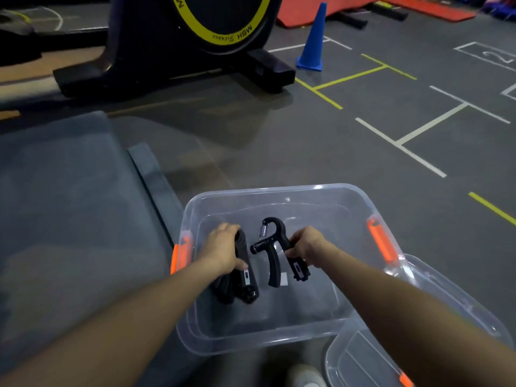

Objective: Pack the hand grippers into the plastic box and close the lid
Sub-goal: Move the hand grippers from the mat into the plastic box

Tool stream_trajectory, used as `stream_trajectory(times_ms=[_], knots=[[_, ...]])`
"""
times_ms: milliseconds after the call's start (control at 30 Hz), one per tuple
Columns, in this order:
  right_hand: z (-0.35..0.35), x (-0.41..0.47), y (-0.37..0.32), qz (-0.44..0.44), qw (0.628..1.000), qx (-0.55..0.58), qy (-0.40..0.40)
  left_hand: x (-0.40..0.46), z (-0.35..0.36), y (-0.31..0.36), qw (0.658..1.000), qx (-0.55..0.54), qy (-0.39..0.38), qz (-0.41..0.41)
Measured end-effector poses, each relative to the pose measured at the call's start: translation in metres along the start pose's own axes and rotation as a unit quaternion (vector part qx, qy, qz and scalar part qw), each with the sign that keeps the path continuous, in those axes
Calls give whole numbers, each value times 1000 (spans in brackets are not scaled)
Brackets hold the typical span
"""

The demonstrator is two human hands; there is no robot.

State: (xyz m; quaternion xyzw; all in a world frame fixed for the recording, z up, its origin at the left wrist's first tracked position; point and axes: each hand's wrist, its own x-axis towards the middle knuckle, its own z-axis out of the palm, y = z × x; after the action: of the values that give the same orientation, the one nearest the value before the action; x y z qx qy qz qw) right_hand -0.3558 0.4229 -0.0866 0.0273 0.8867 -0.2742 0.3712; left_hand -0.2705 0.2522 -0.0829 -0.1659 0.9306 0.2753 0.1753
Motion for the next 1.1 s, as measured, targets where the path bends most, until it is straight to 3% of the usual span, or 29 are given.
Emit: stream_trajectory(times_ms=[200,567,733,1100], knots=[[22,28,17,44,999,28,-17,-1,26,-10,998,44,-42,13],[39,50,30,59,994,79,-53,4,35,-15,998,41,-38,20],[46,54,34,35,996,54,-57,5,38,-11,999,34,-29,20],[43,40,32,-16,981,171,-88,7,37,-13,999,34,-40,15]])
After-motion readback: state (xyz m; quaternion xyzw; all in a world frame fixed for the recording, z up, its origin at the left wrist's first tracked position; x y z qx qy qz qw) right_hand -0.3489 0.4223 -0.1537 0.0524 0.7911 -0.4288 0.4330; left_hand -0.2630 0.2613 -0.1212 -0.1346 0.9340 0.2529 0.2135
